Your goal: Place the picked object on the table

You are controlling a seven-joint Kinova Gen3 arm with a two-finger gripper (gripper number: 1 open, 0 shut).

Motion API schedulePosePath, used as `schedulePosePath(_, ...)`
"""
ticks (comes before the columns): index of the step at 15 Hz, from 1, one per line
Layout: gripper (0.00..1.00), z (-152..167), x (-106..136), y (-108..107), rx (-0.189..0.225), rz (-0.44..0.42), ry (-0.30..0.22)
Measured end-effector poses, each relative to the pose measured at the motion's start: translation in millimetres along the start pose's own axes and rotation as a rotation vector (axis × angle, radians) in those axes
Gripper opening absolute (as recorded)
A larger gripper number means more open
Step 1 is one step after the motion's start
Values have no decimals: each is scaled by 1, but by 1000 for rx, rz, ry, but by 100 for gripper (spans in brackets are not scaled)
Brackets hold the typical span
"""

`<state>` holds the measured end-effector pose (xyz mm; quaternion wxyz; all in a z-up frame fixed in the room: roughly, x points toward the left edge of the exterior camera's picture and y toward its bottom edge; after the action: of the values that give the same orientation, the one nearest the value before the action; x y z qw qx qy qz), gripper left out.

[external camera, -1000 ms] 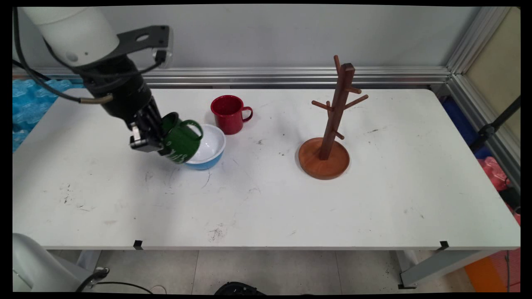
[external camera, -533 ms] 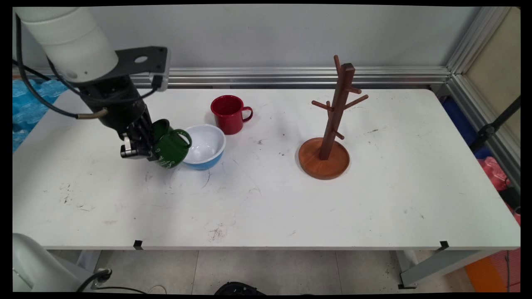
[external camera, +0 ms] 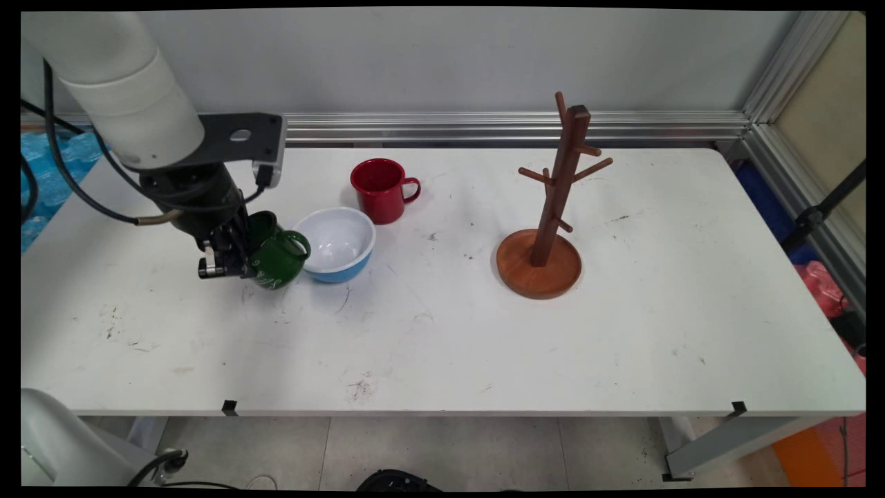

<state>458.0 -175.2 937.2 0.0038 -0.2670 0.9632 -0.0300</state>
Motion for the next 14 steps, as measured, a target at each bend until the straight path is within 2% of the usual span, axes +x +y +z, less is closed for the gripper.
schedulePosePath(14, 0, 38, 5, 17, 36, 44, -56)
